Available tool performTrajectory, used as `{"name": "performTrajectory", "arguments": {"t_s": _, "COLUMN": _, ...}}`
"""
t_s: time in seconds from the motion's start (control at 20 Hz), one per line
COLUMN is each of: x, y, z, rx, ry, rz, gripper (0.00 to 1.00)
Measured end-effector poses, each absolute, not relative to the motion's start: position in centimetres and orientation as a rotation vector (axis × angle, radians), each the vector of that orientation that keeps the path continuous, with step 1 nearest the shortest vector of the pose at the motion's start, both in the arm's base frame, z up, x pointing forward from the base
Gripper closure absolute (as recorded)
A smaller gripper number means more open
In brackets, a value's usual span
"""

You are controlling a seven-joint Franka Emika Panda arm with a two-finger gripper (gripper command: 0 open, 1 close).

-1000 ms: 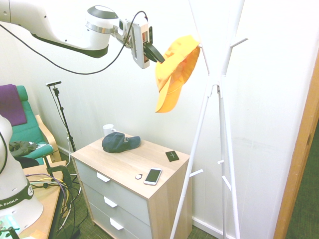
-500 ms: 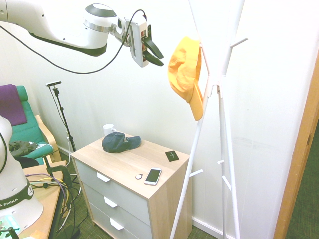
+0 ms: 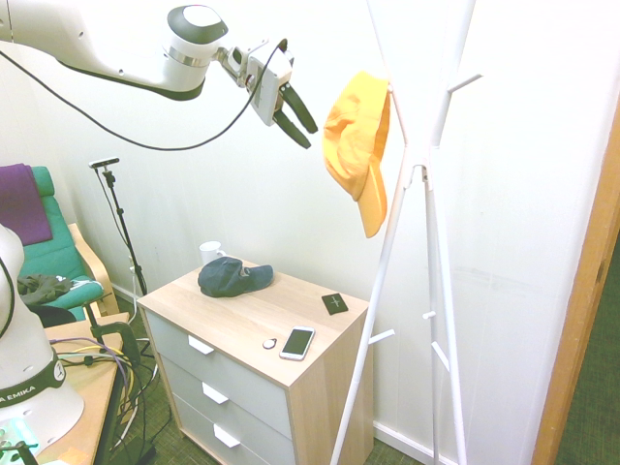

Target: Hang the cap

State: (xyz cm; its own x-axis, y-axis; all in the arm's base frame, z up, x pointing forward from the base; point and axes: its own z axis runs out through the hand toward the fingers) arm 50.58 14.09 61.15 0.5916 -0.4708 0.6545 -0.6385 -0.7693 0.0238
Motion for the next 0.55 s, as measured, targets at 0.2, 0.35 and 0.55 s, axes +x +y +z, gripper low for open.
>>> {"name": "performTrajectory", "arguments": {"t_s": 0.2, "x": 50.04, "y": 14.49, "z": 61.73, "rx": 2.824, "ry": -0.931, "rz": 0.783, "gripper": 0.00}}
{"name": "performTrajectory", "arguments": {"t_s": 0.35, "x": 49.93, "y": 14.22, "z": 61.81, "rx": 3.012, "ry": -0.917, "rz": 0.637, "gripper": 0.00}}
{"name": "performTrajectory", "arguments": {"t_s": 0.55, "x": 49.82, "y": 13.87, "z": 61.40, "rx": 3.178, "ry": -0.860, "rz": 0.478, "gripper": 0.00}}
